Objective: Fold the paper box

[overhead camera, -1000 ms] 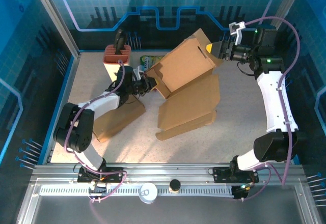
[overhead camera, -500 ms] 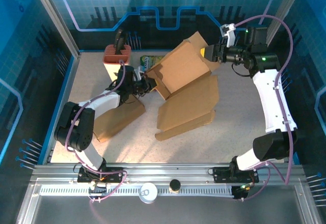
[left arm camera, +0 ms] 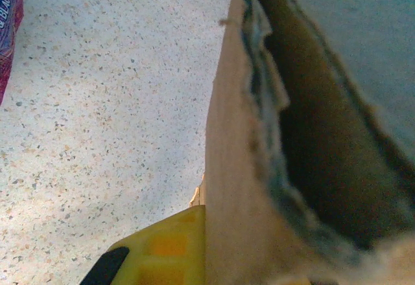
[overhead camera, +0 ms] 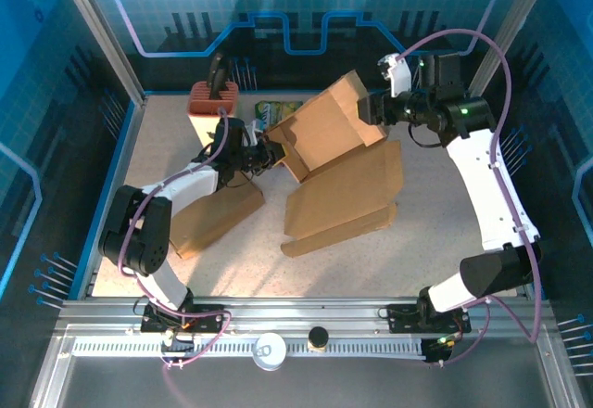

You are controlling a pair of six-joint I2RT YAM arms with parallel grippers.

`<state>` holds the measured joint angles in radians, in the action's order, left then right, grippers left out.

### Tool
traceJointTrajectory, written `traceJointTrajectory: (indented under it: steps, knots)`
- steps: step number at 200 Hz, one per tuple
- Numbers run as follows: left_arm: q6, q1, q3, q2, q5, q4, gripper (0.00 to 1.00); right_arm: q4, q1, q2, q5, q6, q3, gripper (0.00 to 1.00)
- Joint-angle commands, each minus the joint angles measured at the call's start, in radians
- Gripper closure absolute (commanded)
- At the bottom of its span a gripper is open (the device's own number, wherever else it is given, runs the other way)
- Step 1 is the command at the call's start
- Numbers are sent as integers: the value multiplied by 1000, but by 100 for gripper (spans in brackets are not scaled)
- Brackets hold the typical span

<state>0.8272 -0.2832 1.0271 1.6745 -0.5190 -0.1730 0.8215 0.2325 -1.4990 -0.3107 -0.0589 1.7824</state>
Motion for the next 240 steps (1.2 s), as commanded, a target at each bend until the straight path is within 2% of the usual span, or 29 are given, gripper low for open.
traceJointTrajectory:
  steps: [1,33,65,131,164,197,214,240]
  knots:
    - [-22,9,32,-18,-6,9,100,42,54,8,194,49,39,47]
    - [-28,9,27,-21,-5,12,100,51,126,-21,419,79,51,43]
    - [-31,9,25,-25,-2,18,100,42,183,-41,631,93,60,50]
    - [-26,4,30,-45,19,41,100,85,294,-138,1078,86,137,79]
    - [-36,-1,40,-59,30,74,100,107,312,-170,1179,69,160,100]
    - [-39,-1,43,-68,40,90,100,144,320,-190,1206,66,198,100]
    - [-38,-1,40,-71,45,92,100,159,321,-199,1199,67,211,86]
    - [-40,-1,37,-75,42,93,100,187,314,-225,1185,70,240,79]
